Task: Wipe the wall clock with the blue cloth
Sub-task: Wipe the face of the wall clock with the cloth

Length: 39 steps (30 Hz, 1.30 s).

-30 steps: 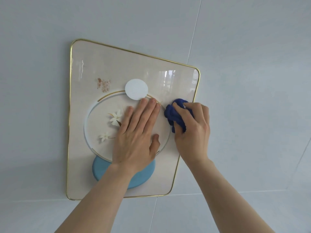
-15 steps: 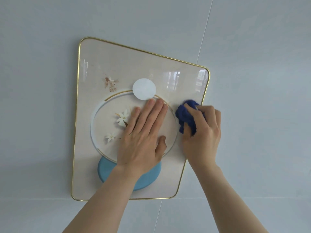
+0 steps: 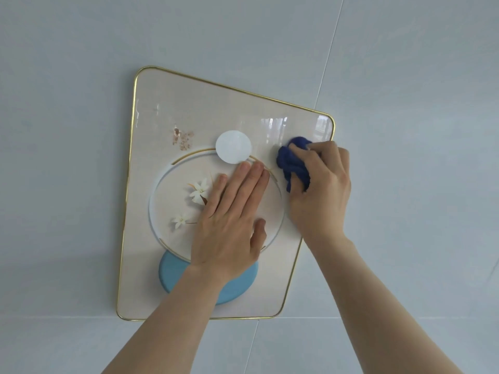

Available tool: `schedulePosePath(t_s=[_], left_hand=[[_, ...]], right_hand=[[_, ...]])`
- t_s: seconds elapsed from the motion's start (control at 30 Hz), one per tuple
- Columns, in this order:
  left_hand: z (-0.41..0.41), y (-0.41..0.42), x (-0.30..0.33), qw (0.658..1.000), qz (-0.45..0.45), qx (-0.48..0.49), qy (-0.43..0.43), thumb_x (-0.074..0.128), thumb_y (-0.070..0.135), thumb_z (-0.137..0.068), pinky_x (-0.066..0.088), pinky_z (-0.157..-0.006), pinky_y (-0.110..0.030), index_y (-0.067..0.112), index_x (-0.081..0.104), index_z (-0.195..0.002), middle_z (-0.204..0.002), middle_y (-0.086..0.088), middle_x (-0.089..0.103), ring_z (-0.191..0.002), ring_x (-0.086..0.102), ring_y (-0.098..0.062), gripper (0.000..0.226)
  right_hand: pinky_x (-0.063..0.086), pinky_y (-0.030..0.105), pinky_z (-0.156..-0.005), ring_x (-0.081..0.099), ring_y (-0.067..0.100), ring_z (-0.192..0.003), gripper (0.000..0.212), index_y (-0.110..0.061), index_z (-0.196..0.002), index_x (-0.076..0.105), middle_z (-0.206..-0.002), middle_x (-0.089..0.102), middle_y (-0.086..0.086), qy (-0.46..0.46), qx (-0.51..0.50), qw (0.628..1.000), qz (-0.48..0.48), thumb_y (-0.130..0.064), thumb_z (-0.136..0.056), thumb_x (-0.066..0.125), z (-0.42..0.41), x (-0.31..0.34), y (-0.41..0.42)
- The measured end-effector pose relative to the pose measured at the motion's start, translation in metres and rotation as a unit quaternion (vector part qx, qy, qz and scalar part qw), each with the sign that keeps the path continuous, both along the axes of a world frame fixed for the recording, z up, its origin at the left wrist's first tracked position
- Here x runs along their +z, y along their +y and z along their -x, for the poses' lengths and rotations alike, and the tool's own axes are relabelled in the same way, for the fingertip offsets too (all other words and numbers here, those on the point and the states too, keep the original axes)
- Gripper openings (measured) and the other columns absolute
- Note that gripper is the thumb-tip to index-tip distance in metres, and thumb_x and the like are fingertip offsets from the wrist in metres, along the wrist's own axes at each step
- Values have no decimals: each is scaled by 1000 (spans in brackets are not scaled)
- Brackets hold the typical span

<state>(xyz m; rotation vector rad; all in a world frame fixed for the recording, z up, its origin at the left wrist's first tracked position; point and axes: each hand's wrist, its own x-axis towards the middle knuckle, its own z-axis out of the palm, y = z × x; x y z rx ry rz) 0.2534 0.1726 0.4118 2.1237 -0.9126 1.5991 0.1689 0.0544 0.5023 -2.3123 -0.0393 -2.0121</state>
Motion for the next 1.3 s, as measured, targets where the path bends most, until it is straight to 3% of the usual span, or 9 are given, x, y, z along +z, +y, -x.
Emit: schedulePosePath(t_s=[0.17, 0.3, 0.4, 0.63, 0.8, 0.9, 1.03, 1.17, 1.3], left_hand=[[2, 2, 1, 999, 29, -40, 2, 53, 33, -96, 7, -135, -45, 11, 22, -167, -178, -6, 18, -166, 10, -21, 80], [3, 3, 0, 988, 72, -137, -3, 67, 19, -89, 15, -134, -46, 9, 46, -138, -169, -11, 38, -163, 23, -25, 54], [3, 4, 1, 985, 79, -153, 1, 66, 18, -90, 16, -134, -46, 6, 46, -139, -167, -12, 41, -162, 25, -27, 54], [10, 12, 7, 991, 47, -123, 17, 63, 21, -92, 12, -135, -41, 5, 44, -150, -167, -10, 40, -162, 26, -26, 63], [23, 28, 15, 990, 4, -128, 64, 71, 21, -88, 18, -134, -44, 8, 46, -153, -170, -7, 35, -164, 21, -23, 71], [28, 43, 14, 990, -8, -126, 59, 67, 20, -89, 13, -134, -41, 13, 44, -154, -172, -5, 32, -164, 20, -23, 70], [23, 68, 4, 993, 57, -96, 23, 66, 33, -94, 6, -135, -44, 16, 39, -156, -172, -6, 29, -163, 21, -27, 70], [-1, 100, 2, 986, 155, -31, 52, 57, 61, -95, 3, -135, -46, 14, 21, -166, -176, -7, 19, -165, 14, -27, 93], [-26, 122, 6, 983, 163, 29, 84, 55, 83, -83, -3, -135, -44, 12, 8, -169, -178, -9, 13, -166, 10, -25, 122]], right_hand=[[54, 48, -77, 56, 33, -103, 36, -5, -112, 75, -106, 68, 12, 35, 3, 998, 54, 11, -80, 70, 1, -15, -6], [53, 48, -76, 55, 31, -102, 34, -9, -114, 74, -106, 67, 10, 54, -14, 992, 110, 4, -82, 71, 4, -20, -15], [53, 45, -83, 54, 29, -105, 37, -11, -115, 74, -107, 68, 8, 92, -22, 986, 134, 5, -81, 70, 11, -45, -20], [55, 41, -92, 62, 33, -98, 35, -10, -109, 78, -102, 72, 7, 97, -20, 993, 57, 10, -81, 74, 20, -75, -13], [58, 36, -62, 65, 31, -86, 45, -13, -101, 80, -91, 72, 2, 184, -27, 981, 49, 12, -64, 84, 44, -80, -5], [54, 38, -65, 63, 30, -88, 45, -17, -99, 80, -92, 71, -2, 198, -9, 980, -33, 13, -66, 80, 51, -79, -1], [44, 31, -76, 59, 29, -96, 43, -17, -103, 78, -102, 71, -1, 84, 53, 991, -94, 14, -73, 74, 42, -46, 23], [46, 27, -89, 58, 28, -103, 42, -12, -114, 76, -114, 72, 6, 31, 99, 995, 0, 6, -76, 72, 22, -6, 60], [53, 36, -97, 62, 31, -113, 41, -9, -119, 74, -123, 71, 8, 33, 104, 988, 111, 5, -81, 74, -7, 12, 94]])
